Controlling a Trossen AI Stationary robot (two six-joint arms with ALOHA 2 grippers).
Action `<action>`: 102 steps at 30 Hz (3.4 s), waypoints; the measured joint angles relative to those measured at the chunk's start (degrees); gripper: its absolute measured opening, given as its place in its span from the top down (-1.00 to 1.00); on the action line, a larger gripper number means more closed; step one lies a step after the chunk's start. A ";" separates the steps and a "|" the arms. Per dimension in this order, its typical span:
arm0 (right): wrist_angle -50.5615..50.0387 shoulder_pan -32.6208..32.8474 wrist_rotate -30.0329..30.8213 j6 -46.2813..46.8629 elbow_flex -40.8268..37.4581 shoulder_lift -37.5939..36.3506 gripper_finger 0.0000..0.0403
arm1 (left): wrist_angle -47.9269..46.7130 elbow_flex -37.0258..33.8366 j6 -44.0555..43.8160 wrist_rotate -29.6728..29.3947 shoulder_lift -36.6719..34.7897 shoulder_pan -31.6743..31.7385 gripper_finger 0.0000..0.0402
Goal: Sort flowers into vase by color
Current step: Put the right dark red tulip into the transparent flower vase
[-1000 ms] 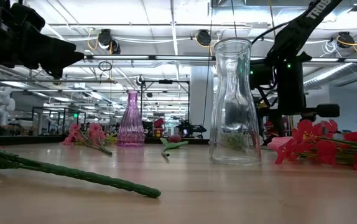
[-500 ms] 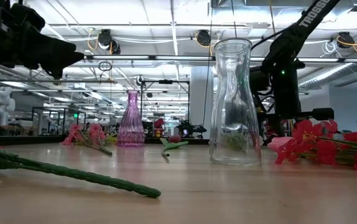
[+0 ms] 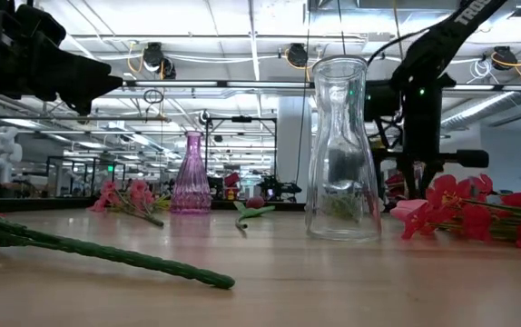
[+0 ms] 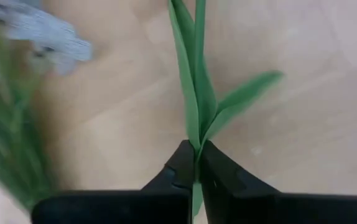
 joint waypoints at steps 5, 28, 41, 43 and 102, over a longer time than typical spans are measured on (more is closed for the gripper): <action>0.47 3.85 7.56 -1.50 0.11 -9.24 0.98 | 0.01 -0.01 0.00 0.00 0.00 0.00 0.08; 25.62 18.67 1.86 -60.76 0.31 -30.39 0.99 | 0.00 0.00 0.00 -0.01 0.00 0.00 0.08; 34.92 34.35 7.90 -75.92 -0.35 -32.99 1.00 | 0.00 -0.02 0.00 -0.02 0.00 0.00 0.08; 35.53 35.97 7.96 -75.10 -2.43 -33.66 1.00 | 0.00 0.00 0.00 -0.02 0.00 0.00 0.08; 102.73 48.99 -4.63 -89.31 -14.34 -11.56 1.00 | 0.00 0.00 0.00 0.00 -0.02 0.00 0.08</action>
